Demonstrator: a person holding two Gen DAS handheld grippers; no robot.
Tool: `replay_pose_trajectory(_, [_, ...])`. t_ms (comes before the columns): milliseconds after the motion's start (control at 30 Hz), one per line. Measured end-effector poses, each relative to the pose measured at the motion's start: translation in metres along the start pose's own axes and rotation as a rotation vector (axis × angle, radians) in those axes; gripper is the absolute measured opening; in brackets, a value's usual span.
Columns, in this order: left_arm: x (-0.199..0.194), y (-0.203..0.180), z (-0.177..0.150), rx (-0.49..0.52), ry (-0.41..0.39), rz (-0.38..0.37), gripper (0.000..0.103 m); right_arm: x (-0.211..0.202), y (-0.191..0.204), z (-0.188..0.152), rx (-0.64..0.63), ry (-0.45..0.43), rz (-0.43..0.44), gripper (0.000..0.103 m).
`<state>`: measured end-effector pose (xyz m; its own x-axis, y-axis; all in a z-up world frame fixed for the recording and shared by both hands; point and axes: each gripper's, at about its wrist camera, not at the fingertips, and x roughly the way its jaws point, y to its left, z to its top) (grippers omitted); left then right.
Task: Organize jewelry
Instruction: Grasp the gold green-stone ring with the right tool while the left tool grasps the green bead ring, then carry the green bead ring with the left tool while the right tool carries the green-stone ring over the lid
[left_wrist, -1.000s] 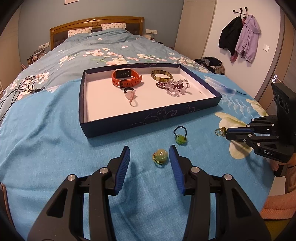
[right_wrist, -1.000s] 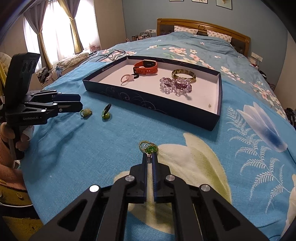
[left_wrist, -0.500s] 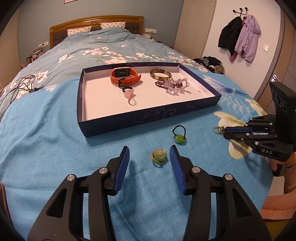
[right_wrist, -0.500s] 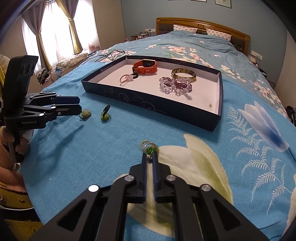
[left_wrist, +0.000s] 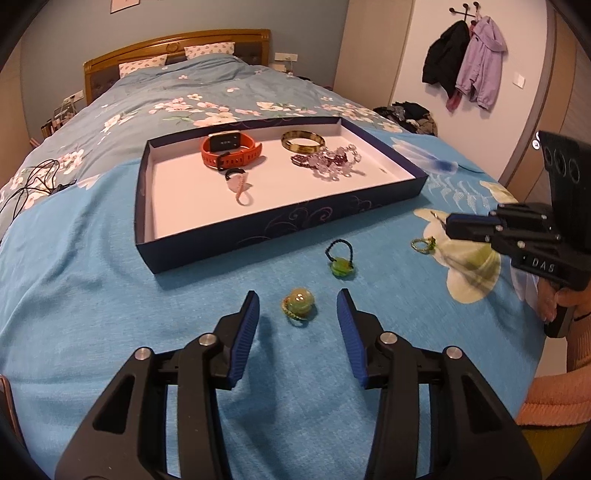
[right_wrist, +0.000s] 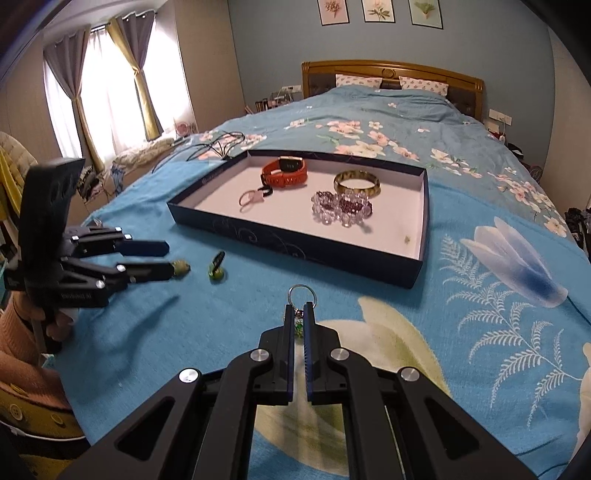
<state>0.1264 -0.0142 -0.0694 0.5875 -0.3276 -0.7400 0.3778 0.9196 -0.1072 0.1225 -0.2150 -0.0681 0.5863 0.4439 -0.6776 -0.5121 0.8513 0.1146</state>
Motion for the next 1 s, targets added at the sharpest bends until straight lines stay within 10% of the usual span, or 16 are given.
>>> replay_pose_trajectory(467, [0.015,0.001,0.003,-0.011,0.054,0.009,0.018,0.001,0.004,0.002,0.042,-0.032,0.041,0.003])
replay_pose_trajectory(1000, [-0.004,0.002,0.004,-0.044,-0.014,0.008,0.017,0.001,0.003,0.006,0.074,-0.071,0.054,0.003])
